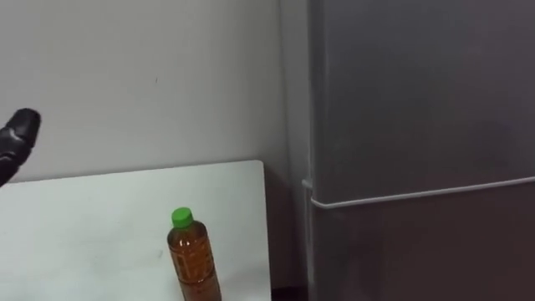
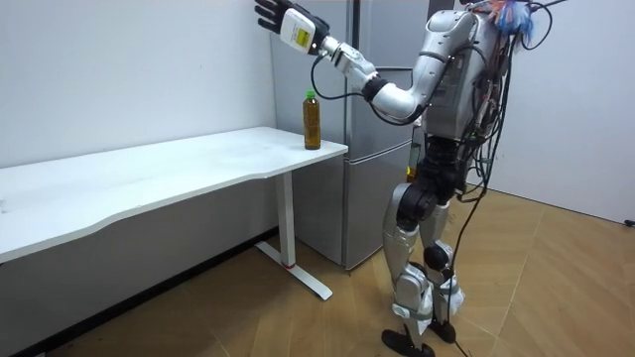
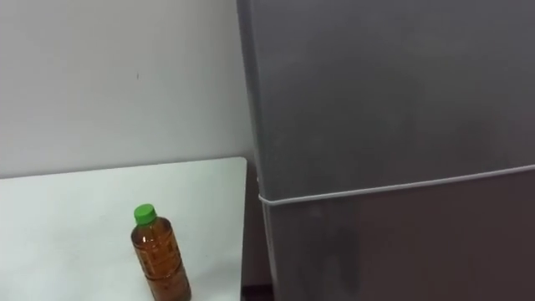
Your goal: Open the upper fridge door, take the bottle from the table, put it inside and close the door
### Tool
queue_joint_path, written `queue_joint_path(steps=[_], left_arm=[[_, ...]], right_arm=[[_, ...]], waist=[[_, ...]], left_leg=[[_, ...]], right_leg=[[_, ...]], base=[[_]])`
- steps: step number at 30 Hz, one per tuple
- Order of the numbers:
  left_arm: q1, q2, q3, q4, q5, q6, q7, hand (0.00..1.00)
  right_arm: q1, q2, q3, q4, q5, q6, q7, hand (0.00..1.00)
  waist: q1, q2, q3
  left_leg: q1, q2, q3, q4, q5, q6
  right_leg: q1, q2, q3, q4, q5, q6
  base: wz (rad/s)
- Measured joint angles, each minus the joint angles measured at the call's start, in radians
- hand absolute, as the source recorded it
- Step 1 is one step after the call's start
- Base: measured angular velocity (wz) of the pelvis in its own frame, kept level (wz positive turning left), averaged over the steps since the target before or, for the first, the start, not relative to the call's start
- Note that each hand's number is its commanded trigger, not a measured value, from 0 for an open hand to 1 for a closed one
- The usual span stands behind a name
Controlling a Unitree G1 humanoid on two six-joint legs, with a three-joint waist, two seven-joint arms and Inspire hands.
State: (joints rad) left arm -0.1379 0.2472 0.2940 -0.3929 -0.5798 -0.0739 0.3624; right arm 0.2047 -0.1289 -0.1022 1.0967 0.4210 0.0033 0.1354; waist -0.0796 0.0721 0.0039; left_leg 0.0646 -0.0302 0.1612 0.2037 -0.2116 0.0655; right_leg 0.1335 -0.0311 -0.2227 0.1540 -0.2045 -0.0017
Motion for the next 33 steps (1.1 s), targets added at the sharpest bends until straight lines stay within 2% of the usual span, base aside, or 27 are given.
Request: queue_joint_path(steps=[6, 10, 14, 16, 19, 21, 22, 23, 28, 30, 32, 33], left_arm=[[-0.054, -0.007, -0.052, -0.001, -0.020, 0.018, -0.077, 0.00], [-0.076, -0.038, -0.118, 0.000, -0.041, 0.042, -0.134, 0.00], [-0.076, -0.046, -0.169, 0.000, -0.049, 0.072, -0.201, 0.00], [-0.086, -0.070, -0.190, 0.000, -0.084, 0.086, -0.227, 0.00], [-0.100, -0.085, -0.219, 0.000, -0.116, 0.092, -0.243, 0.00], [-0.107, -0.085, -0.238, -0.003, -0.116, 0.093, -0.250, 0.00], [-0.111, -0.085, -0.258, -0.012, -0.115, 0.098, -0.251, 0.00], [-0.124, -0.085, -0.283, -0.014, -0.115, 0.102, -0.258, 0.00], [-0.169, -0.088, -0.336, -0.016, -0.115, 0.111, -0.296, 0.00], [-0.170, -0.093, -0.340, -0.016, -0.115, 0.113, -0.319, 0.00], [-0.170, -0.103, -0.343, -0.016, -0.115, 0.120, -0.344, 0.00], [-0.170, -0.103, -0.344, -0.016, -0.115, 0.120, -0.348, 0.00]], right_arm=[[-0.020, 0.000, -0.001, 0.005, 0.002, 0.012, 0.012, 0.00], [-0.045, 0.000, 0.003, 0.027, 0.001, 0.022, 0.010, 0.00], [-0.046, 0.000, 0.009, 0.026, 0.001, 0.022, 0.010, 0.00], [-0.048, 0.000, 0.014, 0.027, 0.003, 0.022, 0.010, 0.00], [-0.051, 0.000, 0.024, 0.027, 0.005, 0.022, 0.011, 0.00], [-0.060, -0.002, 0.034, 0.026, 0.001, 0.024, 0.011, 0.00], [-0.065, -0.003, 0.042, 0.026, 0.001, 0.031, 0.011, 0.00], [-0.067, -0.003, 0.045, 0.027, 0.002, 0.035, 0.011, 0.00], [-0.073, -0.006, 0.062, 0.028, 0.001, 0.035, 0.011, 0.00], [-0.080, -0.007, 0.062, 0.032, 0.000, 0.036, 0.013, 0.00], [-0.089, -0.011, 0.062, 0.036, 0.000, 0.041, 0.021, 0.00], [-0.090, -0.012, 0.062, 0.036, 0.000, 0.041, 0.021, 0.00]], waist=[[-0.036, -0.002, 0.0004], [-0.054, -0.007, 0.0011], [-0.057, -0.009, 0.0027], [-0.058, -0.008, 0.0017], [-0.069, -0.009, 0.0011], [-0.082, -0.008, -0.0027], [-0.087, -0.005, -0.0092], [-0.089, -0.006, -0.0095], [-0.098, -0.008, -0.0074], [-0.106, -0.005, -0.0029], [-0.108, 0.000, 0.0054], [-0.108, 0.001, 0.0060]], left_leg=[[-0.001, 0.001, 0.003, 0.000, 0.000, 0.000], [0.000, 0.001, 0.005, 0.000, 0.000, 0.000], [0.000, 0.005, 0.023, 0.001, 0.000, 0.000], [-0.004, 0.006, 0.029, 0.001, 0.000, 0.000], [-0.004, 0.007, 0.030, 0.000, 0.000, 0.000], [-0.014, 0.007, 0.030, 0.001, 0.000, 0.000], [-0.020, 0.008, 0.030, 0.003, 0.000, 0.000], [-0.020, 0.007, 0.031, 0.004, 0.000, 0.000], [-0.017, 0.007, 0.033, 0.005, 0.000, 0.000], [-0.017, 0.008, 0.033, 0.005, 0.000, 0.000], [-0.018, 0.008, 0.033, 0.004, 0.000, 0.000], [-0.019, 0.008, 0.032, 0.002, 0.000, 0.000]], right_leg=[[0.005, -0.001, 0.003, 0.006, 0.000, 0.000], [0.007, -0.001, 0.004, 0.008, 0.001, 0.000], [-0.002, -0.002, 0.016, 0.016, 0.001, 0.000], [-0.015, -0.003, 0.025, 0.016, 0.001, 0.000], [-0.017, -0.002, 0.028, 0.015, 0.001, 0.000], [-0.023, -0.002, 0.029, 0.016, 0.001, -0.001], [-0.028, -0.002, 0.030, 0.016, 0.003, -0.002], [-0.029, -0.002, 0.030, 0.017, 0.003, -0.002], [-0.027, -0.003, 0.033, 0.015, 0.003, -0.002], [-0.028, -0.003, 0.033, 0.015, 0.003, -0.002], [-0.035, -0.002, 0.034, 0.014, 0.002, -0.002], [-0.036, -0.002, 0.034, 0.014, 0.001, -0.003]], base=[[-0.01], [0.00], [-0.09], [-0.10], [-0.03], [0.00], [0.00], [0.00], [-0.01], [0.00], [0.00], [0.00]])
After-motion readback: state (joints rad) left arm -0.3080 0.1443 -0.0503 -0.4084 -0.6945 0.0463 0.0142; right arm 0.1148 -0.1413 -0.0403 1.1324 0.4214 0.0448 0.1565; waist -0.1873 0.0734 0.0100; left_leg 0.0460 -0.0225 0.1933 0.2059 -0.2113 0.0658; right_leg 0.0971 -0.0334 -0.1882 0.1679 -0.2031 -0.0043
